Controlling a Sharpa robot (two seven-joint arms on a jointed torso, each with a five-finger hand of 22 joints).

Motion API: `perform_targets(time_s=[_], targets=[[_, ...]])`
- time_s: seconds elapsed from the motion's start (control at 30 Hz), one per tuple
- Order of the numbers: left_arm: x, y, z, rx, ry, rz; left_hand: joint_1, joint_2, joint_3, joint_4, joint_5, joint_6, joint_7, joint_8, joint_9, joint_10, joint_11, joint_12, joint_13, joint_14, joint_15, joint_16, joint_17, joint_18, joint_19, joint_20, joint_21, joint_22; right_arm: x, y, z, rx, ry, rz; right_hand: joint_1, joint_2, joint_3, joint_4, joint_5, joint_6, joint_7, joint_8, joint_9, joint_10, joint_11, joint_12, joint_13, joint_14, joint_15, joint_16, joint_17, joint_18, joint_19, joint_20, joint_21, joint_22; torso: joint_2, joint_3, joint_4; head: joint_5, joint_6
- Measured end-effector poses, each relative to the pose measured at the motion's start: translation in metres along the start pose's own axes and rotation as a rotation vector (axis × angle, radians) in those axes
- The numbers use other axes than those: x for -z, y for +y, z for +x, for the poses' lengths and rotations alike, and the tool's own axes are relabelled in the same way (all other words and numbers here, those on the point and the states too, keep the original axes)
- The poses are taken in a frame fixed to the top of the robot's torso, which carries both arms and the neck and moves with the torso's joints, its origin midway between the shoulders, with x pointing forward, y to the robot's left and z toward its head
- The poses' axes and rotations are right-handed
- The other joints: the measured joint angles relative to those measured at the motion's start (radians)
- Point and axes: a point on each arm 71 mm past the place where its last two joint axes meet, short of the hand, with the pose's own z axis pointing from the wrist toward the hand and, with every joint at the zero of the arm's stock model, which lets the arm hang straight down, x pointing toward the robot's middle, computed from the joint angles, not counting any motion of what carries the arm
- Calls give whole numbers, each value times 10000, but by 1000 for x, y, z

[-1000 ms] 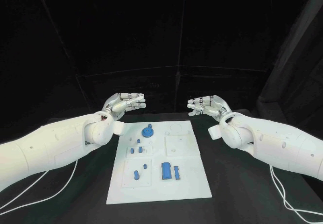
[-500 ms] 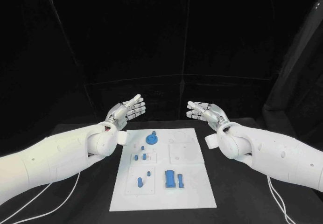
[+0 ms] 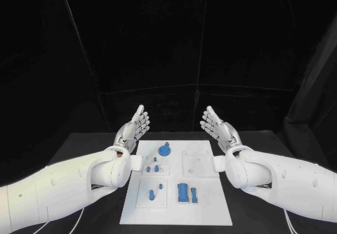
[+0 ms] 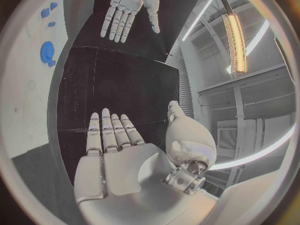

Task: Assemble the parts on the task board

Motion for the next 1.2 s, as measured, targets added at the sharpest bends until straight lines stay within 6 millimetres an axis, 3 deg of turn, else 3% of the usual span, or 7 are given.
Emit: perform_targets(time_s=[0.1, 0.2, 0.37, 0.9, 1.0, 1.1, 1.2], targets=[[7, -1, 3, -210, -379, 47, -515, 3, -12, 11, 0, -382, -39, -40, -8, -389, -83, -29, -6, -359, -46, -264, -4, -163, -299, -291, -35, -312, 4, 1, -1, -36, -373, 43, -563, -8, 43, 10, -39, -383, -56, -34, -8, -422, -27, 1, -4, -435, -4, -135, -364, -234, -411, -111, -67, -12, -1, 2, 10, 0, 0], [11, -2, 5, -391, -677, 84, -978, 5, -15, 7, 0, -724, -78, -40, -11, -738, -130, -29, -7, -676, -79, -432, -4, -317, -558, -548, -35, -524, 4, 1, -2, -33, -632, 64, -1056, -9, 53, 0, -88, -718, -91, -34, -12, -789, -40, -36, -9, -823, -11, -316, -689, -234, -787, -179, -106, -13, -2, 2, 16, 0, 1], [13, -3, 3, -664, -1076, 164, -1606, 3, -66, 9, 0, -1185, -94, -40, -11, -1212, -177, -29, -7, -1112, -93, -555, -3, -320, -861, -815, -35, -703, 4, 1, -4, -30, -905, 83, -1746, -11, 53, 0, -146, -1187, -120, -34, -17, -1294, -46, -36, -9, -1369, -9, -775, -1139, -389, -1300, -229, -151, -13, -3, 4, 20, 0, 1], [14, -4, 1, -908, -1412, 244, -2952, 7, -66, 9, 0, -2177, -121, -40, -9, -2186, -205, -29, -4, -2013, -99, -617, -12, -416, -1803, -963, -35, -827, 5, 1, -6, -30, -1153, 107, -3211, -26, 53, 0, -146, -2171, -123, -33, -18, -2381, -67, -36, -5, -2517, -19, -1091, -2120, -544, -2386, -275, -151, -11, -3, 5, 22, -1, 1], [14, -4, 1, -920, -1428, 249, -3100, -26, -66, 9, 0, -2284, -123, -39, -8, -2313, -214, -29, -3, -2184, -114, -617, -11, -474, -2048, -961, -35, -827, 5, 1, -6, -32, -1164, 106, -3913, -18, 53, 0, -146, -3045, -136, -33, -18, -3346, -69, -36, -5, -3399, -11, -1140, -3038, -543, -3352, -271, -151, -11, -3, 5, 22, -1, 1], [14, -4, 1, -927, -1438, 252, -3198, -16, -66, 9, 0, -2489, -119, -39, -7, -2499, -210, -29, -3, -2444, -116, -616, -11, -475, -2126, -972, -35, -827, 5, 1, -6, -33, -1173, 109, -4746, -12, 53, 0, -146, -3242, -144, -33, -17, -3554, -63, -36, -5, -3732, -17, -1140, -3134, -544, -3557, -274, -151, -11, -3, 5, 22, -1, 1], [14, -4, 1, -934, -1445, 255, -4182, 0, -66, 9, 0, -3192, -113, -39, -7, -3251, -216, -29, -3, -3000, -117, -616, -11, -474, -2386, -973, -35, -834, 5, 1, -6, -35, -1179, 111, -4792, -11, 52, 0, -146, -3243, -144, -33, -17, -3557, -63, -36, -9, -3759, -15, -1140, -3148, -542, -3557, -274, -151, -11, -3, 5, 22, -1, 1]])
